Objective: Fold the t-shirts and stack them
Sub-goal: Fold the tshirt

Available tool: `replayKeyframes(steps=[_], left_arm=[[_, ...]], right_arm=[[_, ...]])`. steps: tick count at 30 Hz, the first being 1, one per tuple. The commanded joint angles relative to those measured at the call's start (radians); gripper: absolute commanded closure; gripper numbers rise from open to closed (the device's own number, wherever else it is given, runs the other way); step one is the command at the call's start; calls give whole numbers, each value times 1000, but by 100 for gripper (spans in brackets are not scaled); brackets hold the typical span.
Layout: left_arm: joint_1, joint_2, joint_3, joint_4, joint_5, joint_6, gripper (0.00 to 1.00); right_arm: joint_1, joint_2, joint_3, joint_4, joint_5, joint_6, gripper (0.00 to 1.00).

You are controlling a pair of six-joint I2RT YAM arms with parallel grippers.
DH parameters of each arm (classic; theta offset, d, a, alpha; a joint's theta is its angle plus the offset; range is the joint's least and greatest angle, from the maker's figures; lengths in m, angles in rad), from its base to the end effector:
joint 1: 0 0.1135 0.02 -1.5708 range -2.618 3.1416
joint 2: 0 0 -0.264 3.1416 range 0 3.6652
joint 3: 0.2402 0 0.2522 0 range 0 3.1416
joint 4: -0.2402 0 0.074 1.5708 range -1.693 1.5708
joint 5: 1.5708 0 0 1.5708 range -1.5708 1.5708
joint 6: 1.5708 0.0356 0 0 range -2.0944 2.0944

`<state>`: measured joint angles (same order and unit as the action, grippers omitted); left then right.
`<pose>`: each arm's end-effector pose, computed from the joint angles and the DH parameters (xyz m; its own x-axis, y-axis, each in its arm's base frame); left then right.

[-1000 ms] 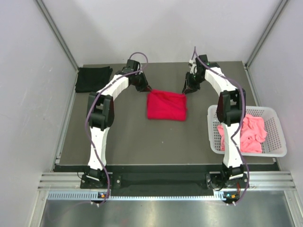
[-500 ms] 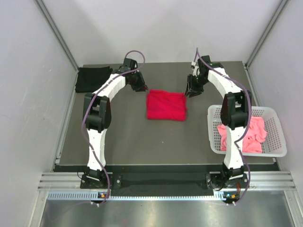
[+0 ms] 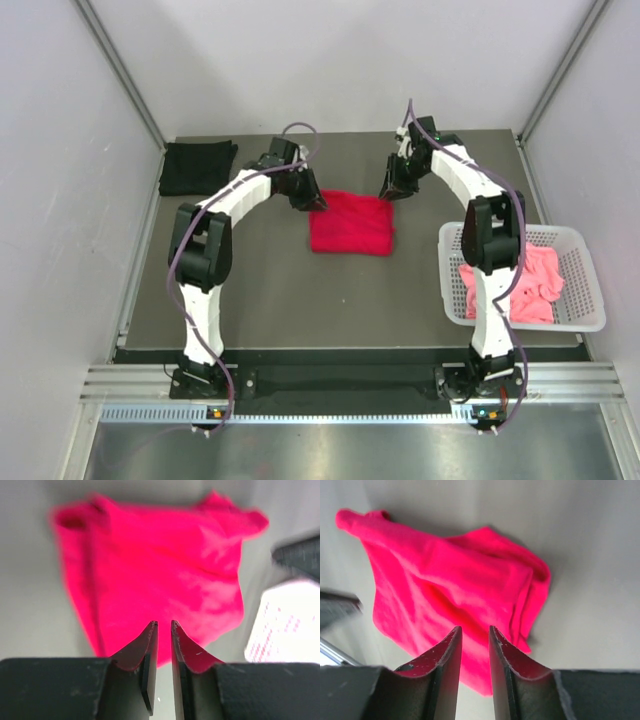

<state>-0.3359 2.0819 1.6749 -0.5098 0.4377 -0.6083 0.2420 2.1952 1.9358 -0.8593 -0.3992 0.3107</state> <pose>0.4316 -0.1667 0.2176 -0.9246 -0.2254 -0.3070 0.0166 0.7815 -0.6237 0.4560 0.1268 0.2268 -0.9494 0.0558 -0.3090 -0.1002 0.8789 0.4664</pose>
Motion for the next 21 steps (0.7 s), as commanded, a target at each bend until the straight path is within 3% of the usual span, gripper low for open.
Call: replayKeyframes(steps=[1,13,21], left_arm=[[-40,-33,-38,68,90,4,79],[-60,-68,-181,117,113,13,80],[-66,-108,-256,66,70,39,81]], right_arm=[[11,78,81,45,-23,42,72],[10,270,291,147,19,102,73],[0,282,358,161,-26,117,72]])
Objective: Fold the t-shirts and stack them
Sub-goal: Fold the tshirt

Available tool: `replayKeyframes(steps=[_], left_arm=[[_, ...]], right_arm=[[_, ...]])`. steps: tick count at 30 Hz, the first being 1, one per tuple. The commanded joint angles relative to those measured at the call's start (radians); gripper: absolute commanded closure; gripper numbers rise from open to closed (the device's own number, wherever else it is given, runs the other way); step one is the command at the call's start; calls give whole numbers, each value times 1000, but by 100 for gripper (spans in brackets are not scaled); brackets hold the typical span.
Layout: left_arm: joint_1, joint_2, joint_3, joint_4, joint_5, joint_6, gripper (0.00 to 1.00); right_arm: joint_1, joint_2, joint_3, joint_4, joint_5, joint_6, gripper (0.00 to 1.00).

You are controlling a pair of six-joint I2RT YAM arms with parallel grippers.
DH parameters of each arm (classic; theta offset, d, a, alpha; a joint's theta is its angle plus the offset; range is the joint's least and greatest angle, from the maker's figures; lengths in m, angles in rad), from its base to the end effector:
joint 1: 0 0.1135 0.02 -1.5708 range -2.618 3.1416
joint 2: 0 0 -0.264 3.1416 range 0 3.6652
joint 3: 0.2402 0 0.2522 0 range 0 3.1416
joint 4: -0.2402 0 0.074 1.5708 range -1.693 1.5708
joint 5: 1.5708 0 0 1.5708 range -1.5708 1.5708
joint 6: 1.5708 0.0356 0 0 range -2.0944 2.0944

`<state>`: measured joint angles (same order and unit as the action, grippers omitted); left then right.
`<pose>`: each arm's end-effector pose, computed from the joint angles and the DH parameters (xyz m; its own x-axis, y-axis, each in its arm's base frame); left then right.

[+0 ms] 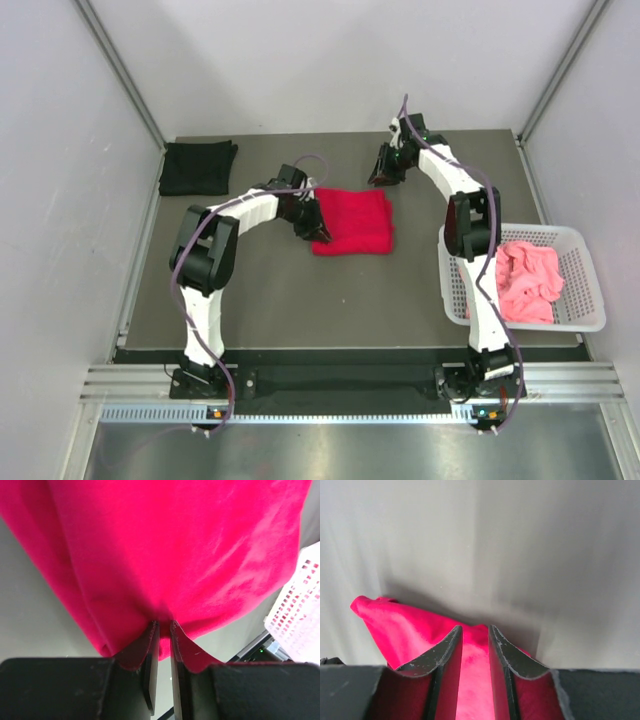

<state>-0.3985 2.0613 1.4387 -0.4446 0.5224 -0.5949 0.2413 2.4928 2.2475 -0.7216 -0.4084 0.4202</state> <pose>0.3884 -0.1828 0.1604 -0.9814 -0.1138 -0.1548 0.0099 0.7746 -0.6324 0.5240 0.1435 0.1839 -0.9085 0.1620 -0.3851 -0.0741 0.8447 0.5301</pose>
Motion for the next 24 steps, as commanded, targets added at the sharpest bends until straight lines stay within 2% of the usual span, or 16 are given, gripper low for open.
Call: replayKeyframes(steps=[1,7,12,18,23,24], left_arm=[[-5,-96,-20,4,-22,26,81],[-3,-102,113,-29,-59,41,78],[4,-26,206,-6,-21,29,78],[38,105,305,27,1,-6,79],[64,200,348,69,21,-34,79],[75,210,351,81,27,-40,80]], right_arm=[[3,-49,35,-1,-18,0,72],[4,-291,-186,-35,-38,-50,70],[21,-434,-365,-52,-168,-78,70],[41,-525,-546,-15,-240,-110,73],[67,-514,-650,42,-371,-104,76],[70,-499,-661,47,-382,-104,79]])
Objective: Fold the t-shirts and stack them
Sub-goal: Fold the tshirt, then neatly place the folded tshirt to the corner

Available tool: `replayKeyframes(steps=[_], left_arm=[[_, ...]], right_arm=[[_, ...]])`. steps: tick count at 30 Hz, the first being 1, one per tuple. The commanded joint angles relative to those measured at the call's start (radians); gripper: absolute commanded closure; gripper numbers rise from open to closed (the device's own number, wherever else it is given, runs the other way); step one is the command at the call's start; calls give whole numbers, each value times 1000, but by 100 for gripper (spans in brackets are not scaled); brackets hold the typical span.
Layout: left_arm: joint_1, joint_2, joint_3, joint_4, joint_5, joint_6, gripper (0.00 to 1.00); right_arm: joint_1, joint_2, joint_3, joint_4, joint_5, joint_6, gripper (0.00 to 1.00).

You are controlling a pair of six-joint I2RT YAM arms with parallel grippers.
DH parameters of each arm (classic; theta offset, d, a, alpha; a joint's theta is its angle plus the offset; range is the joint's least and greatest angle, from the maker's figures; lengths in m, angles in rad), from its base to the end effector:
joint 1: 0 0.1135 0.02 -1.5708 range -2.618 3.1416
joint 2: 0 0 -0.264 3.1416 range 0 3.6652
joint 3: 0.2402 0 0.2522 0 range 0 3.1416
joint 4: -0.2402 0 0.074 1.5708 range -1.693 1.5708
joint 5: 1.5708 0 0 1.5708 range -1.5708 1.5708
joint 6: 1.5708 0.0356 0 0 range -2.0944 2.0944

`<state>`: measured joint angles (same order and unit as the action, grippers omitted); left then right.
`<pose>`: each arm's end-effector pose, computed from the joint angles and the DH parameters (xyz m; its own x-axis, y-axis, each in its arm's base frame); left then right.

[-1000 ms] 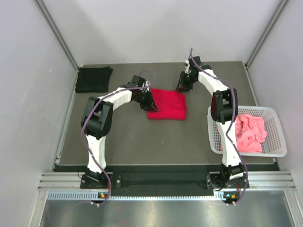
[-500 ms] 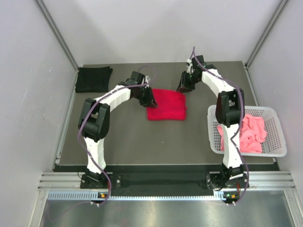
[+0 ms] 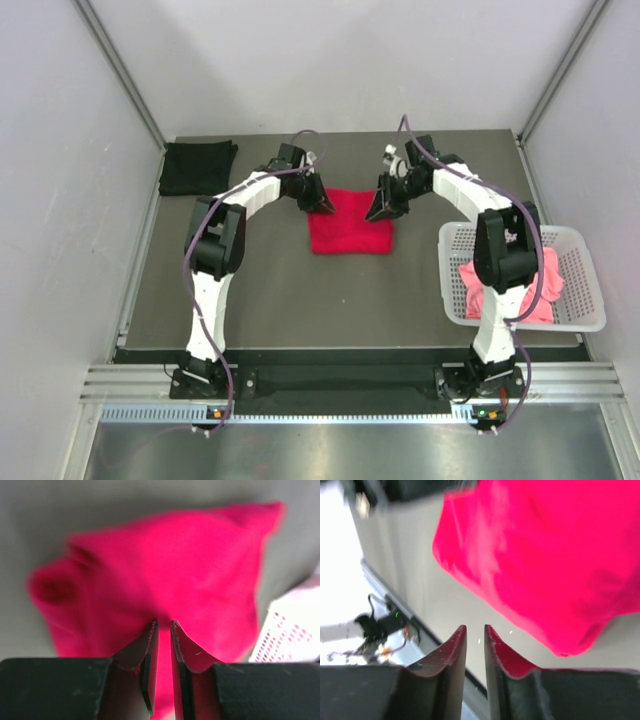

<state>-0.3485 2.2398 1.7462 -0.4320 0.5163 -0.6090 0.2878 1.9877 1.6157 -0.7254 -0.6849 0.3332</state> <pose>0.4555 -0.1842 0.1735 -0.9454 -0.1858 -0.2676 0.0429 0.7433 -0.6675 0.3994 0.1417 0.2313 -0.9688 -0.0226 -0.2467 -0.1899 0.7071 0.6812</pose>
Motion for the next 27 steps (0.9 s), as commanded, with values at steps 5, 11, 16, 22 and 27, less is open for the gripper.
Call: replayKeyframes(steps=[5,11,16,22,27], left_arm=[[57,115,84,90,48,-43,80],[71,132,130,27,70,15,80],[52,-35,67,12,85,35,78],[-6,-184,-91,73,132,-26,78],[-38,-210,-264,186,177,-139,79]], right_arm=[[8,49,-98,41,-119,-77,92],[-45,137,-171,41,-71,-140,94],[-41,125,-102,0,-84,-131,95],[8,31,-5,-6,-180,-53,94],[51,123,6,92,-237,33,94]])
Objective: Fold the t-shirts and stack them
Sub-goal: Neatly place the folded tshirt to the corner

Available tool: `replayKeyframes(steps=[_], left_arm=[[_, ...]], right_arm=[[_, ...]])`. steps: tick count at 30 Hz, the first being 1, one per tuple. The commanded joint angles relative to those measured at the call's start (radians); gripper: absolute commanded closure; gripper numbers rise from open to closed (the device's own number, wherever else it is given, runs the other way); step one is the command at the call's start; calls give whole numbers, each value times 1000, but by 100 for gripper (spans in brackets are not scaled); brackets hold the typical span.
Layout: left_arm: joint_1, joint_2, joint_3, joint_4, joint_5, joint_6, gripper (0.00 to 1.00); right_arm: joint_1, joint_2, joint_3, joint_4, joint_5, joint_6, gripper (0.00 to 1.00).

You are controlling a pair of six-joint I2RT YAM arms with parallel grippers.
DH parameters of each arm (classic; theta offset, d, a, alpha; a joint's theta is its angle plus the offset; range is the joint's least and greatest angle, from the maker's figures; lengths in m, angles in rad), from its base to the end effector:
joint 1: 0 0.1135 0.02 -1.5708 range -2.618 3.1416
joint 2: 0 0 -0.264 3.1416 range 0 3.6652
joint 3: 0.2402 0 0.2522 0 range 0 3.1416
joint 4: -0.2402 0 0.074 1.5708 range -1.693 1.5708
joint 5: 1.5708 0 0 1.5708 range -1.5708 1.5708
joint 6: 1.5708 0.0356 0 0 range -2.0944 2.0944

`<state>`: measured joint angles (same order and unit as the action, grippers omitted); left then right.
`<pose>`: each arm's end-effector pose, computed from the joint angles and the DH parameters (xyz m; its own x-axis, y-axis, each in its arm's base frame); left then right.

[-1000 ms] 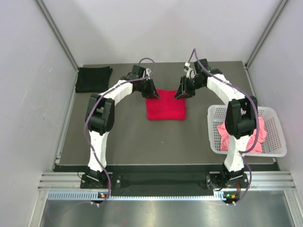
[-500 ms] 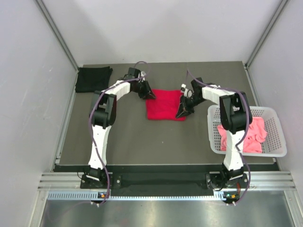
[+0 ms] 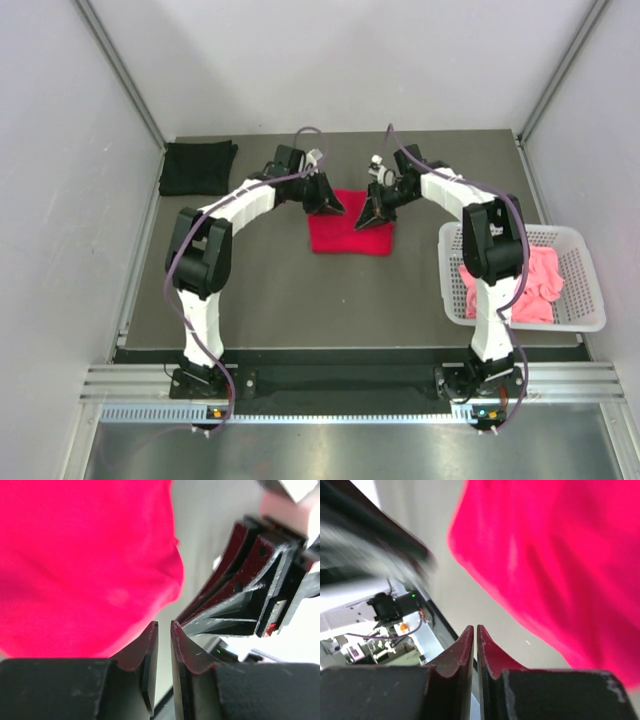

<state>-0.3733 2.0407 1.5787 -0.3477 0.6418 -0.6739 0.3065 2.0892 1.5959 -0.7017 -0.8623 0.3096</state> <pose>0.4171 -0.1862 0.2192 -0.9490 -0.1651 -0.2684 0.1079 0.6299 -0.7691 0.4024 0.1557 0.1893 -0.9855 -0.1039 -0.1344 -0.1698 0.5963 0.7846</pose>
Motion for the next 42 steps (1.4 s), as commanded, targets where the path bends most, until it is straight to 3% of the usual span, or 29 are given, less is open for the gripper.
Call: replayKeyframes(steps=[1,9,14,18,23,25,26,28,34,38,42], left_arm=[[-13,-8,-124,124,56,-88,80],[19,68,-264,38,-56,39,81],[28,10,-261,-72,-111,131,82],[22,-108,-226,-140,-87,151,80],[22,-88,-189,-33,33,53,80],[24,-32,-223,44,112,-4,80],[25,-14,-242,129,127,-57,80],[25,18,-298,147,113,-69,81],[54,-9,-385,-39,-92,124,81],[54,-91,-379,-129,-152,194,81],[48,-134,-283,-175,-120,209,80]], right_arm=[[39,37,27,79,-66,54,94],[-26,138,-131,117,32,-55,95],[-56,37,-151,44,117,-112,95],[-38,-90,-116,31,69,-50,94],[-27,-60,-53,65,40,-3,93],[-30,-26,-45,45,37,-29,93],[-33,-3,-62,42,49,-56,93],[-52,14,-100,44,78,-88,94],[-102,16,-301,76,204,-165,94],[-102,-87,-304,45,233,-156,94],[-87,-147,-213,15,203,-115,94]])
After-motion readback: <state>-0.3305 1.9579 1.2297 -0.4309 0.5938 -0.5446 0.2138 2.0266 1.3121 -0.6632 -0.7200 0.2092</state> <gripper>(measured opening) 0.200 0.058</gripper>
